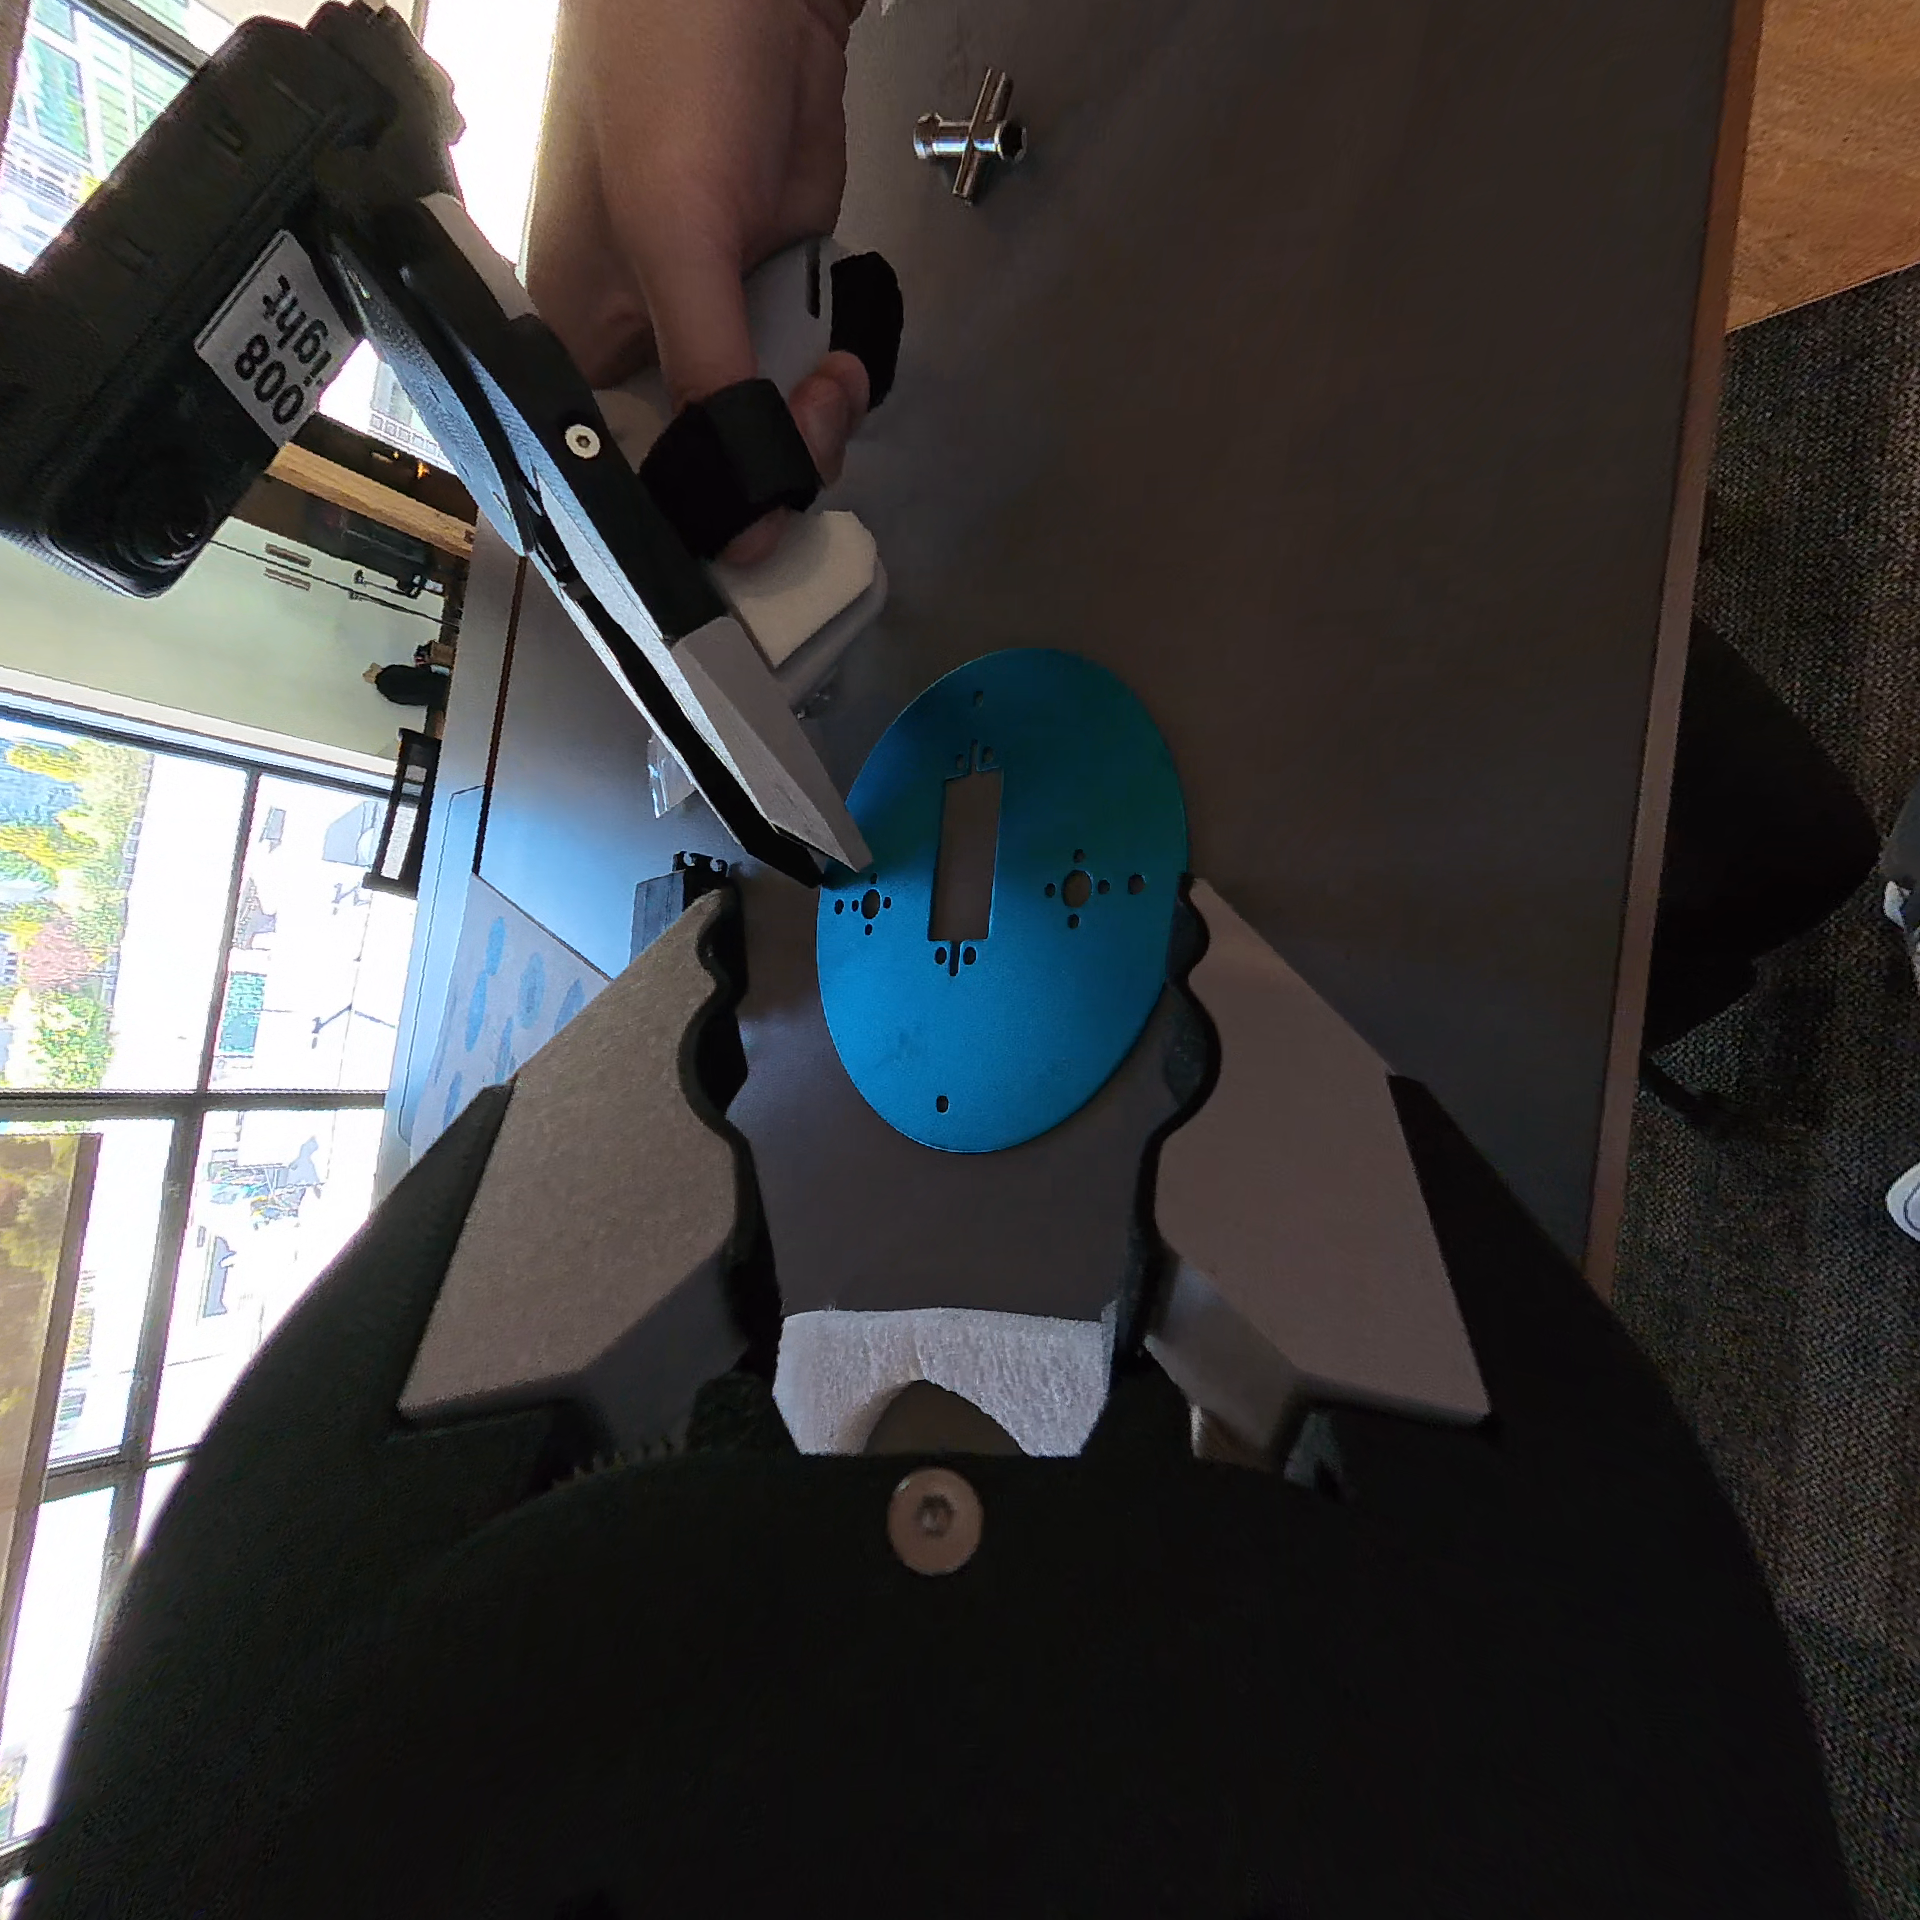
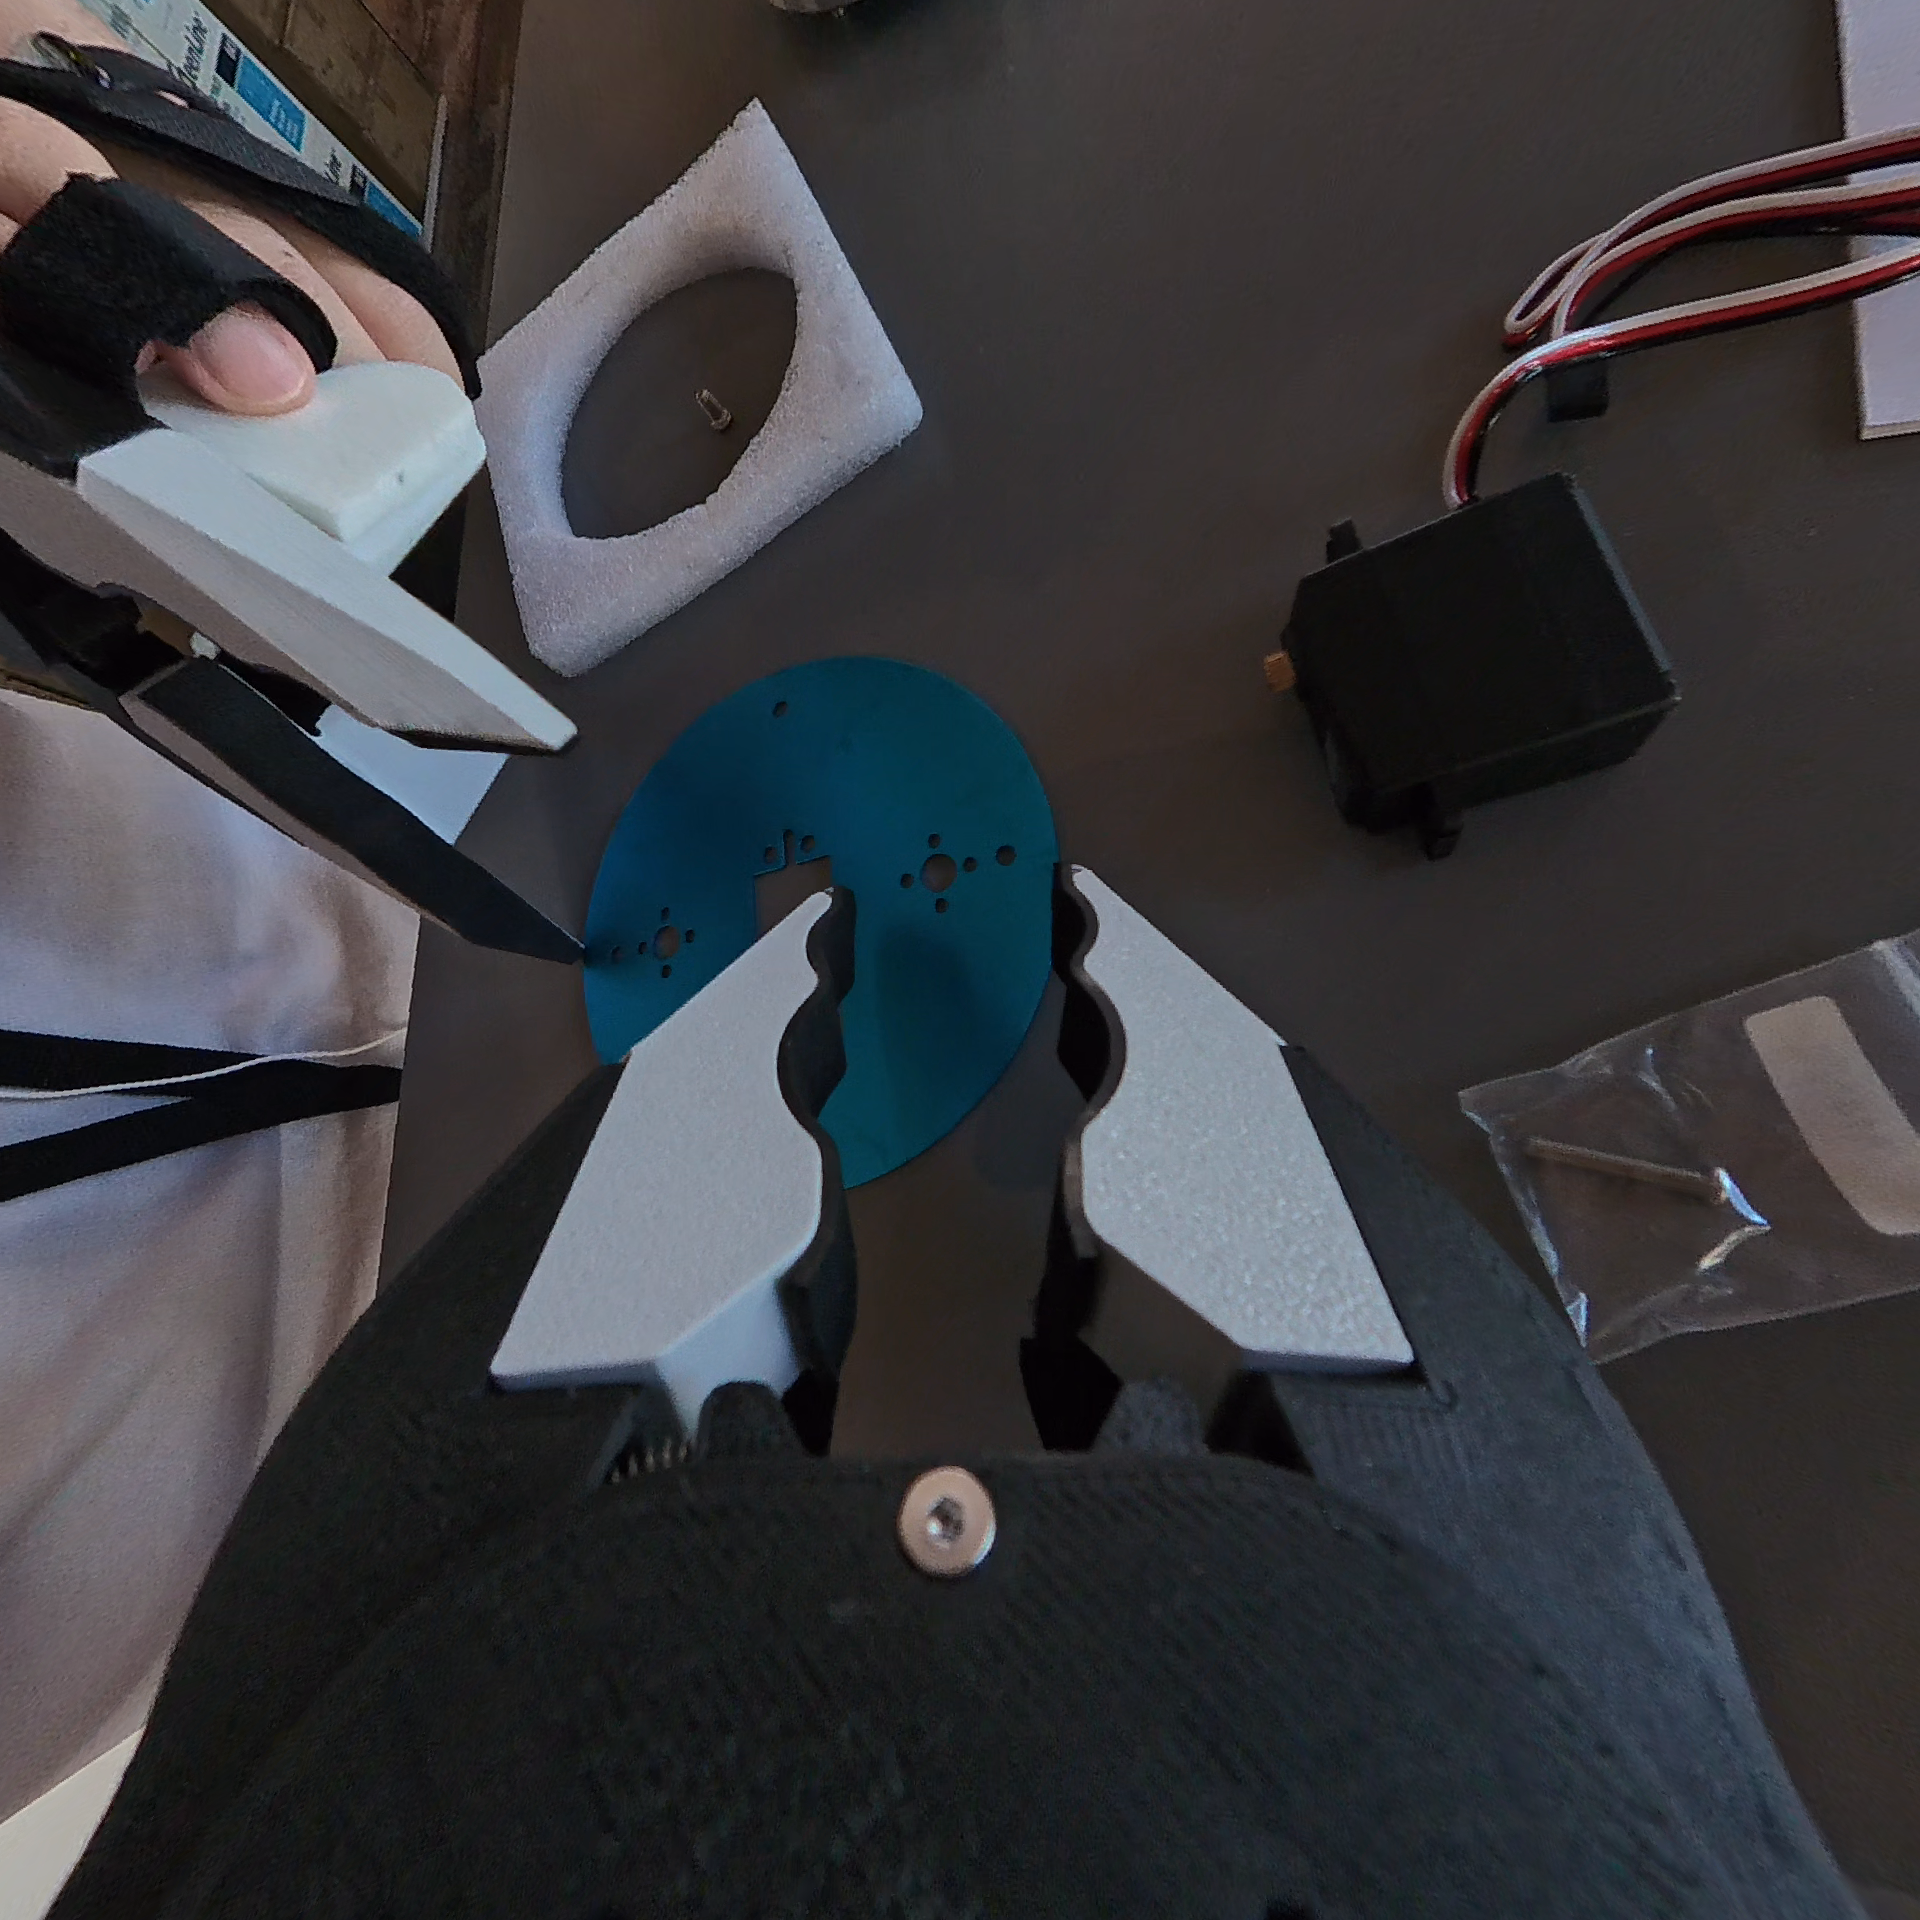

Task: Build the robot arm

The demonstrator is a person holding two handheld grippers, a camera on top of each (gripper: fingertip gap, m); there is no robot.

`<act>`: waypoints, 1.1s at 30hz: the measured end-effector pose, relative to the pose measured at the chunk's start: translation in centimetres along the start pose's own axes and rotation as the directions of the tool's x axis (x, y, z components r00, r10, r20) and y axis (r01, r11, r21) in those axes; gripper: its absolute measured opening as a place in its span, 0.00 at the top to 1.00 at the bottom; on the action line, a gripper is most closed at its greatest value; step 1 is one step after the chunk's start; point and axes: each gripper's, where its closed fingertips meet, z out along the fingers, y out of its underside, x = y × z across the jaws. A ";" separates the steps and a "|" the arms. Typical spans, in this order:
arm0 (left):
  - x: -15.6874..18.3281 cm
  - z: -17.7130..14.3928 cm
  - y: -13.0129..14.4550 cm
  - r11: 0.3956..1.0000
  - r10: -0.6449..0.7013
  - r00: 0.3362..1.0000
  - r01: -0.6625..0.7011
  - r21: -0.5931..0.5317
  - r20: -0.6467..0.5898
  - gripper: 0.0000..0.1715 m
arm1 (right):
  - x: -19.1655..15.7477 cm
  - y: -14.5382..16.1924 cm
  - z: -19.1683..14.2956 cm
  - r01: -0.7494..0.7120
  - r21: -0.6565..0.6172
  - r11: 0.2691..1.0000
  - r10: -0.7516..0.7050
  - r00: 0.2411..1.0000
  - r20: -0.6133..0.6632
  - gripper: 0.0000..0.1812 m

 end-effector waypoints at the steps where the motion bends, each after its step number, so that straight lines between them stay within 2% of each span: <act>1: 0.0 0.0 0.0 1.000 0.003 1.000 -0.003 -0.001 0.002 0.52 | 0.0 0.0 0.0 -0.001 0.001 1.000 0.001 1.000 0.000 0.79; 5: -0.2 -0.1 0.1 1.000 0.006 1.000 -0.006 -0.005 0.013 0.52 | 0.0 0.0 0.0 -0.003 0.004 1.000 0.003 1.000 0.000 0.78; 6: -0.5 -0.1 0.2 1.000 0.008 0.999 -0.008 -0.007 0.031 0.58 | 0.0 0.0 0.0 -0.003 0.003 1.000 0.003 1.000 0.005 0.79; 7: -1.5 -0.2 0.4 0.999 0.036 0.995 -0.035 -0.017 0.095 0.68 | -0.5 0.2 0.1 -0.006 -0.011 1.000 0.007 0.999 0.036 0.81; 8: -2.2 -0.4 0.6 0.997 0.080 0.988 -0.077 -0.029 0.134 0.68 | -1.1 0.3 0.3 -0.014 -0.019 1.000 0.015 0.997 0.073 0.82; 10: -2.9 -0.6 0.9 0.993 0.116 0.982 -0.110 -0.047 0.149 0.66 | -0.8 0.2 0.5 -0.002 -0.024 1.000 0.003 0.999 0.043 0.85; 13: -2.6 -0.7 1.5 0.998 -0.025 0.996 0.030 -0.049 0.082 0.65 | -0.7 0.2 0.5 0.048 -0.037 0.998 -0.047 0.999 0.013 0.84; 17: -1.4 -1.7 1.4 0.974 -0.224 0.973 0.222 -0.043 -0.060 0.61 | -0.8 0.1 0.6 0.068 -0.021 0.997 -0.068 0.998 0.012 0.81; 19: -0.1 -2.3 0.9 0.973 -0.230 0.962 0.225 -0.050 -0.146 0.58 | -0.9 -0.1 0.6 0.098 -0.019 0.995 -0.098 0.995 0.004 0.76; 23: 2.8 -2.2 0.7 0.963 -0.258 0.928 0.225 -0.146 -0.270 0.53 | -1.2 0.1 0.8 0.179 -0.052 0.982 -0.181 0.983 -0.027 0.72; 26: 3.9 -1.6 0.7 0.908 -0.407 0.844 0.331 -0.258 -0.350 0.52 | -1.2 0.2 0.9 0.214 -0.070 0.974 -0.218 0.975 -0.051 0.71; 30: 3.6 -0.6 2.9 0.775 -0.608 0.704 0.426 -0.467 -0.367 0.34 | -1.4 0.4 1.0 0.240 -0.080 0.968 -0.245 0.967 -0.064 0.71; 33: 3.1 -0.2 4.1 0.745 -0.622 0.700 0.390 -0.541 -0.351 0.25 | -1.7 0.4 1.2 0.242 -0.073 0.968 -0.246 0.968 -0.055 0.71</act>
